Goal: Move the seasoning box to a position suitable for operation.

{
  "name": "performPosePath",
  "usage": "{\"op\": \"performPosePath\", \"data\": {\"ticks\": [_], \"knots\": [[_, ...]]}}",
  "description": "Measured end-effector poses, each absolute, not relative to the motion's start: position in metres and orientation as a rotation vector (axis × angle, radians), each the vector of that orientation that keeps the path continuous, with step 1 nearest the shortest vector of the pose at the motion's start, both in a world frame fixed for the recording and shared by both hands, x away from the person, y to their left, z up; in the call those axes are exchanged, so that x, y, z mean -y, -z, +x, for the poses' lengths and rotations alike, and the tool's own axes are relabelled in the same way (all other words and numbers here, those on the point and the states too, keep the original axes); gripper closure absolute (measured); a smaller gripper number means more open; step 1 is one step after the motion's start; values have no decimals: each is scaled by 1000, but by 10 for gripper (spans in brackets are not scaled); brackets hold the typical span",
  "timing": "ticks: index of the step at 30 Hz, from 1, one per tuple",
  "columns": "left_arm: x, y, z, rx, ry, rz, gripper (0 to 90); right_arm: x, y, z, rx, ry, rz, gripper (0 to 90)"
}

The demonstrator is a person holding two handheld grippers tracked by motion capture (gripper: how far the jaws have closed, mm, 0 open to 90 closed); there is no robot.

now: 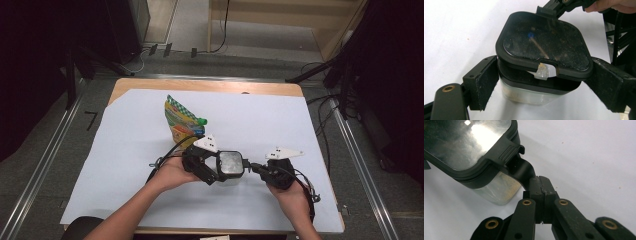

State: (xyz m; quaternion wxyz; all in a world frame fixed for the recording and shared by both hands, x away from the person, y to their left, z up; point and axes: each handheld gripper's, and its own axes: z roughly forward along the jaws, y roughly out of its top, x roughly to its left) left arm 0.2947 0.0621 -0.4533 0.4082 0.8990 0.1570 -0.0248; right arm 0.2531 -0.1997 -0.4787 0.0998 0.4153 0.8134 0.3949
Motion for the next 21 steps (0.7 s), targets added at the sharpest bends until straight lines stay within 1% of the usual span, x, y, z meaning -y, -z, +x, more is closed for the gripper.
{"op": "performPosePath", "data": {"ticks": [16,17,18,19,21], "knots": [[-52,440,296,-341,44,2250,143,199,478,252,-2394,-1168,1239,900],[-53,438,296,-327,96,2214,195,200,478,252,-2395,-1168,1239,900],[-54,437,296,-326,117,2195,316,200,478,252,-2395,-1170,1238,900],[-54,437,296,-326,117,2195,341,200,478,252,-2397,-1176,1237,900],[-52,433,296,-320,109,2197,337,199,478,252,-2400,-1178,1234,900]]}}
